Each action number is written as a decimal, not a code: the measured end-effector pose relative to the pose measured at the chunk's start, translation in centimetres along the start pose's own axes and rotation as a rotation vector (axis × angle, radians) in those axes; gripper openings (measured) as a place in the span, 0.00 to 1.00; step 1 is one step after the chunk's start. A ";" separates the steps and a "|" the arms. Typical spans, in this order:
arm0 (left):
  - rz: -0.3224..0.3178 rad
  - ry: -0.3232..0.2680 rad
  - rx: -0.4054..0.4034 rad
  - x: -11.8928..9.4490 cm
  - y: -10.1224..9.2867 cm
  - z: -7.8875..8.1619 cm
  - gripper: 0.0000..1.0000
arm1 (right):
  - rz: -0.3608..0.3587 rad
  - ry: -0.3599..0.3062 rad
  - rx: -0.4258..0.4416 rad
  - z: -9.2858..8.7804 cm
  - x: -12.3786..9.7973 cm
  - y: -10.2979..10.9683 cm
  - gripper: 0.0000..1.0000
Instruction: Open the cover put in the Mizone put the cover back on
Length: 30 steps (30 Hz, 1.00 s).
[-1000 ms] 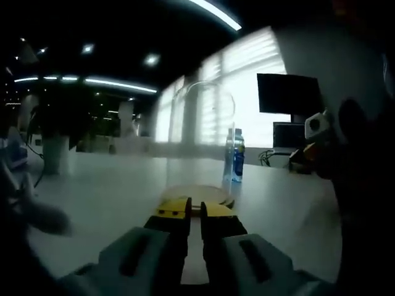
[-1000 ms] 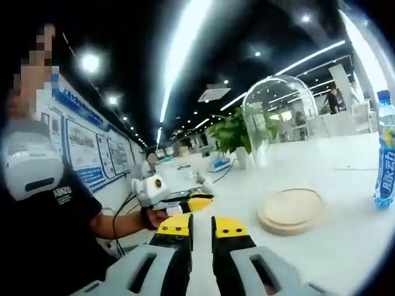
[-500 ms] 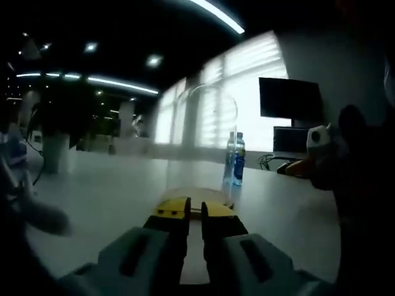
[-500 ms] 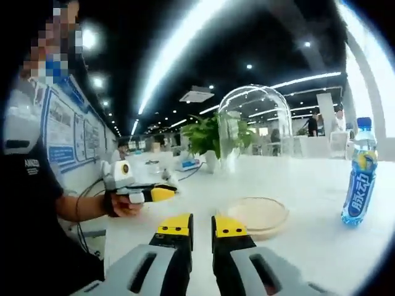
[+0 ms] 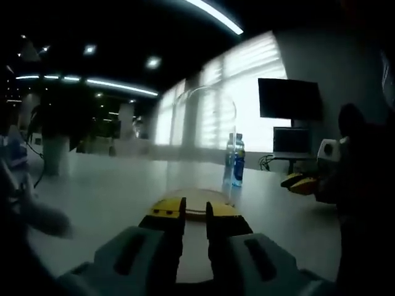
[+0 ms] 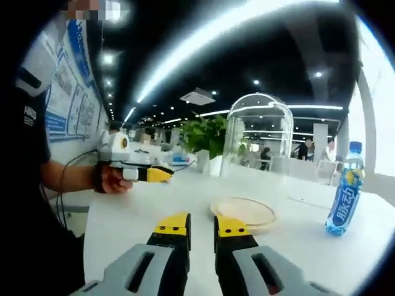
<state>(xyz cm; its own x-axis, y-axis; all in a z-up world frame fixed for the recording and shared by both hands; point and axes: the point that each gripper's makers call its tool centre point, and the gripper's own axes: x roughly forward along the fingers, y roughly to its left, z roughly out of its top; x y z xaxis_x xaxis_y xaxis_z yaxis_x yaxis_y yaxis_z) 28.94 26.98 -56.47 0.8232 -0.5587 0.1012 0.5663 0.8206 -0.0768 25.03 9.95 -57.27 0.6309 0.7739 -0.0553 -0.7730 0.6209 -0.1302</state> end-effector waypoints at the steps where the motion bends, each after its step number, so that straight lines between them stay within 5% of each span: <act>1: 0.001 0.006 0.000 0.0 0.0 -0.1 0.10 | -0.006 0.001 0.006 -0.1 0.0 -0.1 0.09; 24: 0.008 0.051 -0.013 0.1 0.1 -0.7 0.10 | -0.092 0.027 0.096 -0.6 -0.5 -2.5 0.10; 30: -0.002 0.055 0.021 0.3 -0.3 -0.3 0.19 | -0.082 0.011 0.082 -0.1 -0.7 -3.0 0.14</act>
<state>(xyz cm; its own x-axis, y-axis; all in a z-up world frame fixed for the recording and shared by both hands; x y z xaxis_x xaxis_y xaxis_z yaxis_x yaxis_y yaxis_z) 29.03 26.56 -56.72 0.8231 -0.5660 0.0463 0.5679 0.8212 -0.0557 26.91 7.54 -56.98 0.6923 0.7193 -0.0584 -0.7216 0.6902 -0.0536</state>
